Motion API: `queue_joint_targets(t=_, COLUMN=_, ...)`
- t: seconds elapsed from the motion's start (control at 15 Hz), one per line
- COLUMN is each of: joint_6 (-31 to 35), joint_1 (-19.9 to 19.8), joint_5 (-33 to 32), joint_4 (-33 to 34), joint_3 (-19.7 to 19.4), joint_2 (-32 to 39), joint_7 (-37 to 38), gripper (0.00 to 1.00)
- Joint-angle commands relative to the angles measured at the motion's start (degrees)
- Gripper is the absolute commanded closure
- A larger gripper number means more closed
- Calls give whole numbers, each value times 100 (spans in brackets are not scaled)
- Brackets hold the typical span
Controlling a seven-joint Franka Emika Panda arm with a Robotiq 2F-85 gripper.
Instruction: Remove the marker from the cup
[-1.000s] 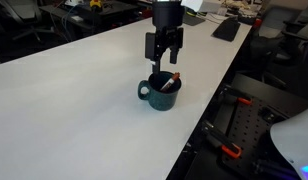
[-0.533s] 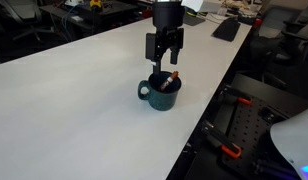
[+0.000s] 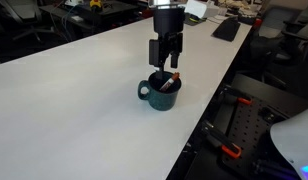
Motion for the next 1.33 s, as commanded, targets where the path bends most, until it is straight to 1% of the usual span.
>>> queue_joint_targets(t=0.0, joint_6=-279, joint_1=-55, joint_5=71, joint_4=165, joint_3=-4, joint_2=123, joint_7=-551, gripper=0)
queue_joint_targets(t=0.47, joint_6=-434, joint_1=-137, joint_5=7, joint_4=272, joint_3=-1, joint_2=302, joint_7=-934, gripper=0)
queue_joint_targets(t=0.53, joint_6=-212, joint_1=-100, joint_5=-5, joint_4=143, joint_3=16, joint_2=242, joint_7=-770, gripper=0)
queue_joint_targets(t=1.27, joint_6=-270, joint_1=-132, joint_5=-21, joint_4=207, joint_3=23, joint_2=306, joint_7=-884, gripper=0)
